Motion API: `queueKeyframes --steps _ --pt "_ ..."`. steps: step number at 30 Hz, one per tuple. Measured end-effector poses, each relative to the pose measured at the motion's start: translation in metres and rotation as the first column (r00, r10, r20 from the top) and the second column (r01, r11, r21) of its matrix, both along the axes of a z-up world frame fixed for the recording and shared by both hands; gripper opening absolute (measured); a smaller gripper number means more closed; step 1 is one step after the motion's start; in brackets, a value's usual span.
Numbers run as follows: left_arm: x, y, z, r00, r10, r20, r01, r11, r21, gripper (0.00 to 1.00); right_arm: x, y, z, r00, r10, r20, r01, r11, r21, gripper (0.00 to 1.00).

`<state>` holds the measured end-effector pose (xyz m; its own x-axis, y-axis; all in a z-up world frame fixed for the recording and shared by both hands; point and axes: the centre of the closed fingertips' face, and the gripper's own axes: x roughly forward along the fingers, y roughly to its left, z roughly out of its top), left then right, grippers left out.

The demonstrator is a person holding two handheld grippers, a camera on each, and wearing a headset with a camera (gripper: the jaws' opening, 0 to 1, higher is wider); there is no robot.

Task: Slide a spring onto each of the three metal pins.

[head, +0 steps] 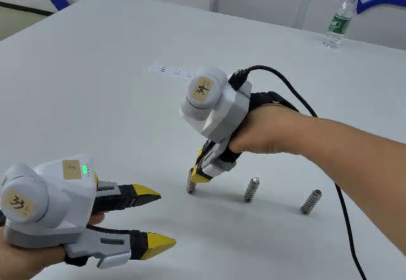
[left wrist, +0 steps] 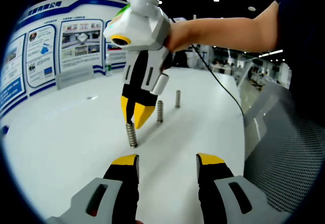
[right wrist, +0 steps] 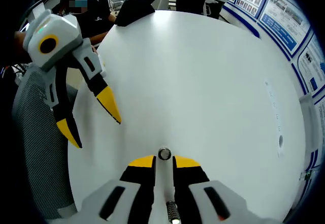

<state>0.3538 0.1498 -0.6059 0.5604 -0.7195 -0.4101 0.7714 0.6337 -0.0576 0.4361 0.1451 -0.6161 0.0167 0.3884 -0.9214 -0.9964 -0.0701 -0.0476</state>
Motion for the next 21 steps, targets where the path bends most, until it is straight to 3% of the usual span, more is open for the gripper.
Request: queueKeyframes --steps 13,21 --pt "0.002 -0.005 0.003 1.0 0.003 0.001 -0.003 1.0 -0.006 0.48 0.0 -0.024 0.009 0.998 -0.063 0.017 0.062 0.995 0.072 0.22" --pt "0.004 -0.007 0.005 1.0 0.009 0.004 -0.009 1.0 -0.011 0.5 -0.011 -0.033 0.021 0.994 -0.112 0.0 0.11 0.98 0.167 0.24"
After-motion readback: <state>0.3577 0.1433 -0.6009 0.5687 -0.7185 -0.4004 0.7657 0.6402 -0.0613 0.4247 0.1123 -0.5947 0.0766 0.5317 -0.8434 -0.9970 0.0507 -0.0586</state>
